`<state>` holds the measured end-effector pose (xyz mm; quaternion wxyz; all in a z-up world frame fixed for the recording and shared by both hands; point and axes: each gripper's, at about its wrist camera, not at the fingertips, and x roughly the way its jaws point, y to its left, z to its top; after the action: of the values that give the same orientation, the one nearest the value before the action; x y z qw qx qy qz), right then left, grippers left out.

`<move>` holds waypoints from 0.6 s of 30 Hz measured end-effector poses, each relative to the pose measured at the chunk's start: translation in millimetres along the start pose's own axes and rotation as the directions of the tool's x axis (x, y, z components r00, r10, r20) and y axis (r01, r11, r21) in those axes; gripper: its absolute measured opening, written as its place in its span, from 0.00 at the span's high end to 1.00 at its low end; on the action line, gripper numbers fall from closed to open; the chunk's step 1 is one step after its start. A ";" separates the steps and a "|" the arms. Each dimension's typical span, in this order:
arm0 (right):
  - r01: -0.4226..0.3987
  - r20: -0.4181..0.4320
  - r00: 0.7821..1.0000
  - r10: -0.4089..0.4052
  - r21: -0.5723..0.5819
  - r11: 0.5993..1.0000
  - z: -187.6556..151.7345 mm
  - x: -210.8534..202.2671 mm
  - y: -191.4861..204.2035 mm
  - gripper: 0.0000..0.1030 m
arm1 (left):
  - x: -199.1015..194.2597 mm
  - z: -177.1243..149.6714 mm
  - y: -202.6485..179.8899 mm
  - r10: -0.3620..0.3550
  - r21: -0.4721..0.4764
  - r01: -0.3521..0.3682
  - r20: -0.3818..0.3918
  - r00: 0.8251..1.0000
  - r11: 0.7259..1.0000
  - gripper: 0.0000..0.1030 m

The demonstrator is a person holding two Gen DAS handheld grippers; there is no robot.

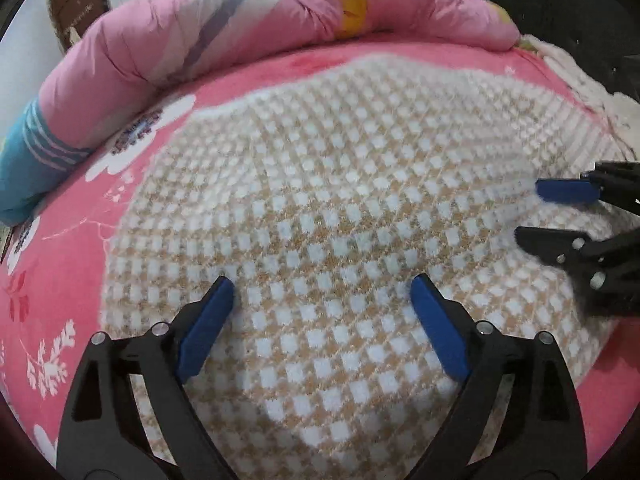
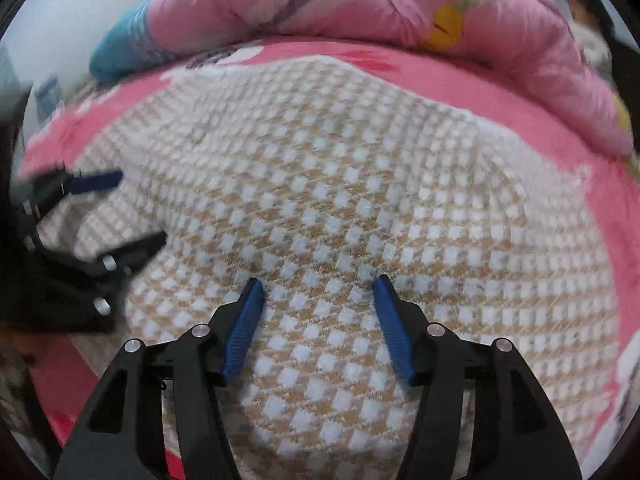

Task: Fold large clothes
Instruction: 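Press the folded coat flat with both open tools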

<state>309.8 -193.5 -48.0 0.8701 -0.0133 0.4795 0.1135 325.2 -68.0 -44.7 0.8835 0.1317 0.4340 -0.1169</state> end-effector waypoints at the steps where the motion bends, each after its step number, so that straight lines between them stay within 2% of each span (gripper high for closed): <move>1: -0.012 0.002 1.000 0.012 0.022 1.000 2.0 -10.5 -1.6 0.46 | -10.8 1.3 2.2 -0.005 -0.031 0.005 0.001 1.000 1.000 0.16; 3: -0.009 0.030 1.000 0.009 0.018 1.000 -2.4 -34.0 1.4 0.46 | -37.5 -3.2 4.1 -0.043 -0.063 0.044 0.028 0.999 0.997 0.17; 4: -0.026 0.064 0.998 0.027 -0.015 1.000 -12.3 -54.0 9.3 0.46 | -55.3 -9.6 2.2 -0.078 -0.052 0.082 0.071 0.994 0.995 0.17; 6: -0.027 0.078 0.996 0.032 -0.062 0.998 -27.8 -66.8 21.6 0.46 | -68.6 -22.1 -6.0 -0.095 -0.023 0.098 0.090 0.991 0.995 0.17; 8: 0.031 0.042 0.999 -0.027 -0.109 0.994 -46.9 -48.9 36.6 0.46 | -47.8 -36.8 -20.3 -0.075 0.004 0.075 0.013 0.997 0.997 0.17; 9: 0.060 0.042 0.998 -0.055 -0.120 0.991 -52.7 -39.3 39.0 0.44 | -32.7 -42.7 -26.0 -0.041 0.015 0.041 0.002 0.999 0.999 0.15; 11: 0.106 0.058 0.993 -0.098 -0.141 0.984 -60.9 -23.8 43.2 0.43 | -28.2 -48.3 -35.5 0.011 0.053 -0.013 0.038 0.999 0.998 0.14; 12: 0.097 0.053 0.994 -0.091 -0.123 0.988 -58.8 -27.0 42.7 0.43 | -34.2 -47.2 -37.6 0.023 0.060 -0.026 0.050 0.998 0.998 0.14; 15: 0.065 0.057 0.996 -0.061 -0.070 0.995 -59.2 -61.8 36.8 0.43 | -60.2 -48.7 -28.3 -0.002 0.002 0.002 0.049 0.999 1.000 0.14; 17: 0.072 0.089 0.994 -0.066 -0.065 0.995 -68.8 -80.3 34.9 0.43 | -73.3 -57.3 -10.2 0.009 -0.036 -0.006 0.069 0.998 0.999 0.14; 18: 0.098 0.086 0.992 -0.092 -0.062 0.993 -77.6 -81.7 31.3 0.43 | -65.4 -58.3 4.1 0.021 -0.051 -0.018 0.057 0.998 0.999 0.14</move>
<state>196.7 -188.3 -18.7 0.8927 -0.0600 0.4379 0.0882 244.7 -38.7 -26.2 0.8998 0.1101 0.4099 -0.1009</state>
